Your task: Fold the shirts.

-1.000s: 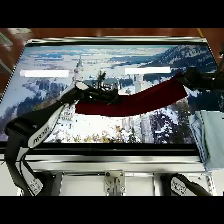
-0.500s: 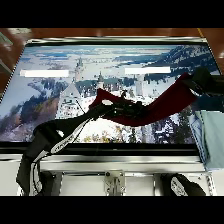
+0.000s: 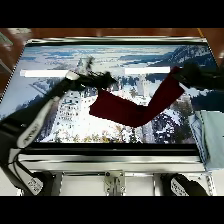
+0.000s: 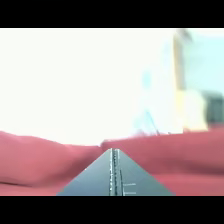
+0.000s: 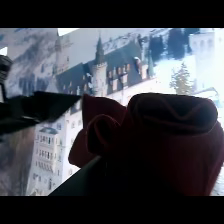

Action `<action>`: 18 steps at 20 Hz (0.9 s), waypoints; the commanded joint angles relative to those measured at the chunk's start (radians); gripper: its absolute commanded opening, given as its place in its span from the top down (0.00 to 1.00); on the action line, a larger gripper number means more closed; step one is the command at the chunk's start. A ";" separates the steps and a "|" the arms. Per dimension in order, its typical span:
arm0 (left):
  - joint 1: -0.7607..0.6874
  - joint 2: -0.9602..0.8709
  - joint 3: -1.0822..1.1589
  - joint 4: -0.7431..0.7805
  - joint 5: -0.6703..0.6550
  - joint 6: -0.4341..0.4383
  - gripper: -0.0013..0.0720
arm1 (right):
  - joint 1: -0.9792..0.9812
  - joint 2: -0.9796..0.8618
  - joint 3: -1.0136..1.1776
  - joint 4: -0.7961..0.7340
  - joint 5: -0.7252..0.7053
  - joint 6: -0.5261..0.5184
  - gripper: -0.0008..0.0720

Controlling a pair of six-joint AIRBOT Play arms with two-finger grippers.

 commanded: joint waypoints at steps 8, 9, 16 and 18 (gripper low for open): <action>0.591 0.528 0.001 0.332 -0.157 -0.130 0.94 | 0.620 -0.556 0.000 0.221 -0.680 0.004 0.89; 0.603 0.550 0.001 0.332 -0.183 -0.124 0.94 | 0.637 -0.606 0.003 0.317 -0.706 -0.016 0.90; 0.570 0.583 -0.001 0.332 -0.237 -0.112 0.94 | 0.670 -0.733 0.056 0.660 -0.697 -0.187 0.19; 0.555 0.580 -0.001 0.332 -0.237 -0.111 0.94 | 0.631 -0.708 0.056 0.617 -0.591 -0.203 0.19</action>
